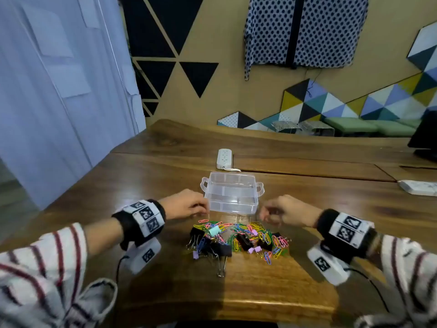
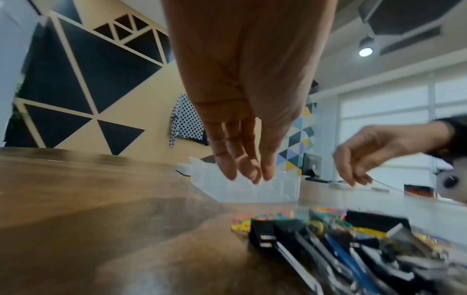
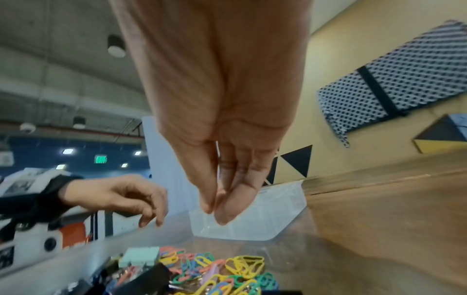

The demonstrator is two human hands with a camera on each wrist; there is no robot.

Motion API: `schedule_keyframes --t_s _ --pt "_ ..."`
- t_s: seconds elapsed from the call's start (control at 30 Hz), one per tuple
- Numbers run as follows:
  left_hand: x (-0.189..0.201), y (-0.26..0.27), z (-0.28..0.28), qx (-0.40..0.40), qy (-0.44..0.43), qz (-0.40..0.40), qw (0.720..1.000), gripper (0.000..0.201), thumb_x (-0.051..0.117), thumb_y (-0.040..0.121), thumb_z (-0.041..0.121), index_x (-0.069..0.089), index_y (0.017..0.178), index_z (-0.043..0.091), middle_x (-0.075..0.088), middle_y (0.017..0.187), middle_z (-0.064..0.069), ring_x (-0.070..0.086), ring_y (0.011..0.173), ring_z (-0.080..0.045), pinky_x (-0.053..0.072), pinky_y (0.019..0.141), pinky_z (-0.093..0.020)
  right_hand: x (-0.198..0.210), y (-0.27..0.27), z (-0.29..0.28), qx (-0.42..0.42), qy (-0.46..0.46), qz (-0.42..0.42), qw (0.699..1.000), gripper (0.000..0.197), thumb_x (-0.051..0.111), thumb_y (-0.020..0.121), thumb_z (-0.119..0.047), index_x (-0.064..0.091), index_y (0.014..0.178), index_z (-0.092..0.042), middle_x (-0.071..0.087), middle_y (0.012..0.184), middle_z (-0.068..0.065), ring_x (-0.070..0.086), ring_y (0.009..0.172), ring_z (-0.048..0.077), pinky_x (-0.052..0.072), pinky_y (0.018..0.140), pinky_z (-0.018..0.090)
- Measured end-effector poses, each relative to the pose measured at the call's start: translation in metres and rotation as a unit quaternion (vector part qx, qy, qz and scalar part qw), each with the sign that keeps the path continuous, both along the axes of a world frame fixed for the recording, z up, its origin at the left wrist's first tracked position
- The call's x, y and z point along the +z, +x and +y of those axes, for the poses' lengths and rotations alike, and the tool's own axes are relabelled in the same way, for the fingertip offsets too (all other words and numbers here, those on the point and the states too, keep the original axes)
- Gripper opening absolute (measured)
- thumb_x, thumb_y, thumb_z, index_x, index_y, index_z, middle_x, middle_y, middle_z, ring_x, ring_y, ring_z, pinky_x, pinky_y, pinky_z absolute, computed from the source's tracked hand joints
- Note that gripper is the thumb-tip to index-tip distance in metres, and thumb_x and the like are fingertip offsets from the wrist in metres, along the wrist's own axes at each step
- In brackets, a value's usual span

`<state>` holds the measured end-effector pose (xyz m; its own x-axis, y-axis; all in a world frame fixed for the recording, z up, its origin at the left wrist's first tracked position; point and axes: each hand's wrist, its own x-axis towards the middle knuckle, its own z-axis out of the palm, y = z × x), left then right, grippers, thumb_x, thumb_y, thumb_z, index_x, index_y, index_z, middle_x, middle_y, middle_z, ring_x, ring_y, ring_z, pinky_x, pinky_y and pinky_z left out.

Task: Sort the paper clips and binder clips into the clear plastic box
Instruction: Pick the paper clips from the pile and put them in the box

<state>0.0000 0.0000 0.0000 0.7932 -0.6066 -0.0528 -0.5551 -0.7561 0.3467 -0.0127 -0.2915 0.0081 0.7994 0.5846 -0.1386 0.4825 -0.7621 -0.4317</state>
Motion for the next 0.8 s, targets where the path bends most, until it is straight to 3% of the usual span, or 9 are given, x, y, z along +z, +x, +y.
schedule_keyframes --t_s 0.1,0.17,0.27,0.37,0.47,0.57,0.67,0.8 --pt "-0.013 0.004 -0.012 0.023 0.036 -0.011 0.999 0.022 0.050 0.092 0.020 0.060 0.110 0.013 0.058 0.115 -0.003 0.056 0.098 -0.010 0.046 0.091 -0.024 -0.002 0.009 0.019 0.007 -0.054 -0.029 0.998 0.017 0.049 0.089 -0.004 0.061 0.100 -0.007 0.067 0.100 0.009 0.062 0.083 0.014 0.050 0.077 0.018" --pt "-0.019 0.006 -0.016 0.032 0.056 0.011 0.998 0.025 0.051 0.092 0.022 0.056 0.114 0.014 0.053 0.117 -0.002 0.048 0.095 -0.007 0.043 0.086 -0.019 -0.006 0.013 0.027 0.024 -0.080 -0.031 0.996 0.016 0.049 0.089 -0.004 0.059 0.102 -0.006 0.065 0.100 0.009 0.062 0.090 0.018 0.052 0.085 0.026" --pt "-0.022 0.012 -0.012 0.038 0.066 0.035 0.996 0.024 0.052 0.090 0.020 0.057 0.113 0.012 0.053 0.112 -0.005 0.051 0.093 -0.011 0.040 0.076 -0.013 -0.014 0.021 0.025 0.028 -0.083 -0.027 0.996 0.015 0.049 0.091 -0.011 0.056 0.104 -0.010 0.062 0.094 0.002 0.063 0.090 0.017 0.053 0.086 0.029" --pt "-0.030 0.016 -0.012 0.036 0.076 0.060 0.995 0.029 0.057 0.088 0.021 0.055 0.117 0.014 0.051 0.124 -0.005 0.051 0.111 -0.017 0.045 0.093 -0.026 -0.028 0.028 0.021 0.046 -0.097 -0.001 0.994 0.019 0.053 0.090 -0.019 0.053 0.107 -0.012 0.056 0.096 -0.003 0.058 0.087 0.012 0.048 0.079 0.023" --pt "-0.034 0.022 -0.015 0.048 0.065 0.088 0.993 0.036 0.057 0.088 0.020 0.051 0.123 0.016 0.049 0.130 -0.002 0.048 0.117 -0.015 0.042 0.092 -0.021 -0.039 0.036 0.018 0.070 -0.125 0.011 0.990 0.031 0.059 0.086 -0.026 0.050 0.113 -0.016 0.048 0.106 -0.003 0.047 0.091 0.009 0.045 0.083 0.026" --pt "-0.031 0.027 -0.019 0.046 0.059 0.111 0.991 0.037 0.058 0.087 0.016 0.051 0.123 0.012 0.051 0.128 -0.004 0.049 0.117 -0.016 0.042 0.093 -0.021 -0.043 0.045 0.019 0.074 -0.094 0.019 0.993 0.027 0.061 0.084 -0.015 0.054 0.110 -0.013 0.046 0.099 -0.006 0.051 0.093 0.017 0.043 0.083 0.027" --pt "-0.026 0.029 -0.023 0.040 0.068 0.132 0.988 0.031 0.056 0.087 0.009 0.053 0.118 0.007 0.056 0.122 -0.008 0.055 0.112 -0.018 0.047 0.095 -0.027 -0.041 0.046 0.021 0.069 -0.064 0.060 0.994 0.024 0.062 0.082 -0.006 0.058 0.105 -0.011 0.055 0.095 -0.001 0.057 0.098 0.020 0.044 0.084 0.026" --pt "-0.022 0.031 -0.027 0.034 0.087 0.175 0.980 0.022 0.051 0.086 0.002 0.056 0.106 0.007 0.062 0.109 -0.010 0.059 0.098 -0.021 0.046 0.077 -0.026 -0.033 0.046 0.025 0.067 -0.073 0.086 0.991 0.027 0.062 0.079 -0.005 0.058 0.104 -0.015 0.063 0.099 0.005 0.060 0.094 0.020 0.051 0.086 0.036"
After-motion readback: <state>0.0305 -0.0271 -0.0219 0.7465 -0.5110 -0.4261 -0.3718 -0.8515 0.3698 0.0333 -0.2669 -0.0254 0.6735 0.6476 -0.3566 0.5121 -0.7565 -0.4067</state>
